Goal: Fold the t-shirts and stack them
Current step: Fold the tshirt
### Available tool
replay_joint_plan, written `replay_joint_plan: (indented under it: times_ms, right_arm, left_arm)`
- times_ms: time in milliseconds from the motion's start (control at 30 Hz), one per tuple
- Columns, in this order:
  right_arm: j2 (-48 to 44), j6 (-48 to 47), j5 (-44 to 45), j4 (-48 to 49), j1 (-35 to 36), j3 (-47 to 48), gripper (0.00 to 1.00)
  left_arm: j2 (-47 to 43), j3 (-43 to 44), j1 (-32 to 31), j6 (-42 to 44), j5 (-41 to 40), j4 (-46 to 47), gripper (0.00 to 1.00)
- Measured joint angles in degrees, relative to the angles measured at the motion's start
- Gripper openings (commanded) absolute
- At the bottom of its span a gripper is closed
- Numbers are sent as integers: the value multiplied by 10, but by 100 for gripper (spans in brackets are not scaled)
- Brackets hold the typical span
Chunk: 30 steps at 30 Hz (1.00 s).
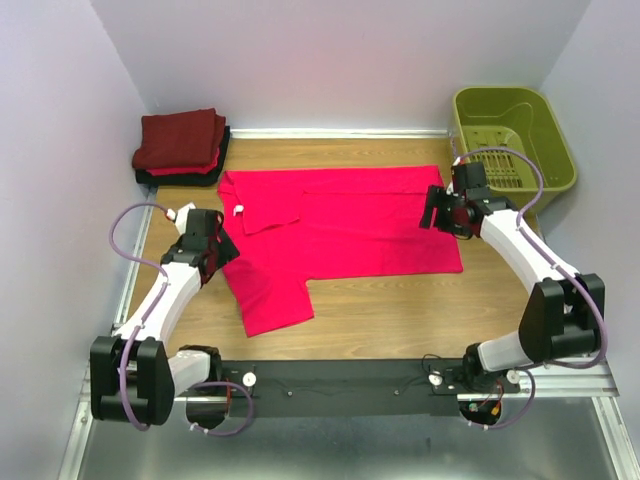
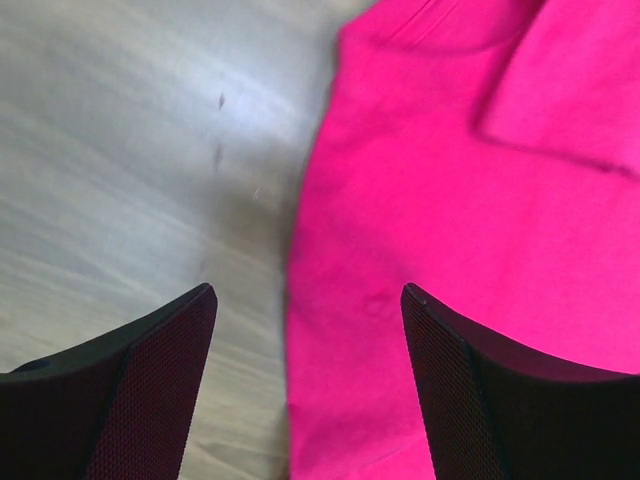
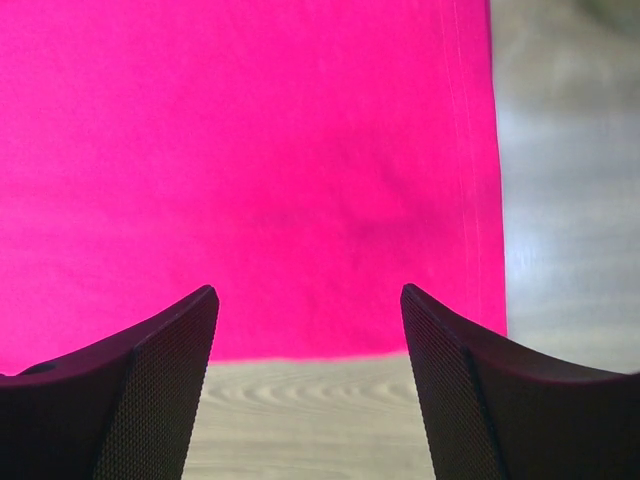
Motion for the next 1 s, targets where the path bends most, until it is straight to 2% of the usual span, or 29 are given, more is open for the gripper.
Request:
replay_joint_plan:
  times_ms: [167, 267, 733, 1000]
  right_arm:
    - [-35, 7, 6, -8, 0, -41, 79]
    - [-42, 10, 9, -8, 0, -55, 79]
    - [-81, 16, 28, -12, 0, -92, 78]
    - [-86, 27, 58, -17, -1, -105, 78]
  left_arm:
    - [-2, -29, 0, -4, 0, 0, 62]
    - [16, -29, 0, -2, 0, 10, 57]
    - [102, -30, 0, 13, 5, 45, 51]
    - [123, -30, 0, 20, 5, 48, 31]
